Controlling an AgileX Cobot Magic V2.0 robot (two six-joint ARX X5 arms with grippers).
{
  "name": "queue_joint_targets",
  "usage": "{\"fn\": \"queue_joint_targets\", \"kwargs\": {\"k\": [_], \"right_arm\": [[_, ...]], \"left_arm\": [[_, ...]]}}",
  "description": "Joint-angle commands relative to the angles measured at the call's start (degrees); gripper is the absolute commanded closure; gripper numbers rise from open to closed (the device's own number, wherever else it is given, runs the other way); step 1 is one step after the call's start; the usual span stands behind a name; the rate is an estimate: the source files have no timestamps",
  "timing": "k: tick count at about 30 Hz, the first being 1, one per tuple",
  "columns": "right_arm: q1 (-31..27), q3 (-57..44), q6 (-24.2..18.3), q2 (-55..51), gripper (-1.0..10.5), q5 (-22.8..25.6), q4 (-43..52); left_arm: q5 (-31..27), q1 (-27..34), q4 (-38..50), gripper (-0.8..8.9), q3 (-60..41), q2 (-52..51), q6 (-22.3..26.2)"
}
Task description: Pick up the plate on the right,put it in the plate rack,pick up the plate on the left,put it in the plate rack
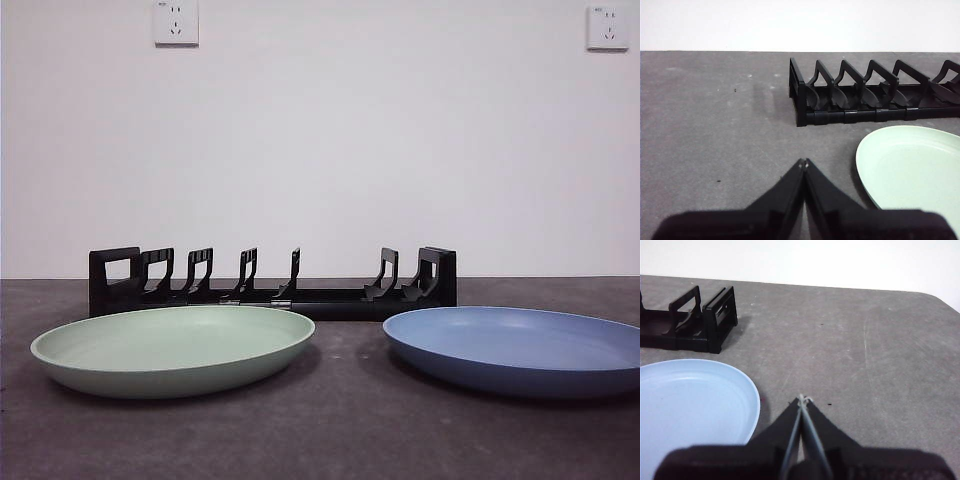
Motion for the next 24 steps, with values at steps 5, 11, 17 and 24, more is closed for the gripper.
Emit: {"fn": "queue_joint_targets", "kwargs": {"k": [5,11,17,24], "right_arm": [[0.0,-0.5,3.7,-0.2,9.5,-1.4,0.4],[0.0,0.5,14.7,-0.2,9.6,-1.9,3.0],[0.0,6.1,18.9,0.8,9.6,-1.9,3.4],[0.0,17.5,18.9,9.0,9.6,-4.2,0.0]], "left_arm": [[0.0,0.1,0.4,8.16,-0.6,0.0,-0.6],[1.4,0.1,0.4,8.2,0.0,0.0,-4.0],[4.4,0.1,-1.2,8.2,4.5,0.9,-4.7],[6.2,0.1,-4.0,8.2,13.6,7.0,-6.1]]}}
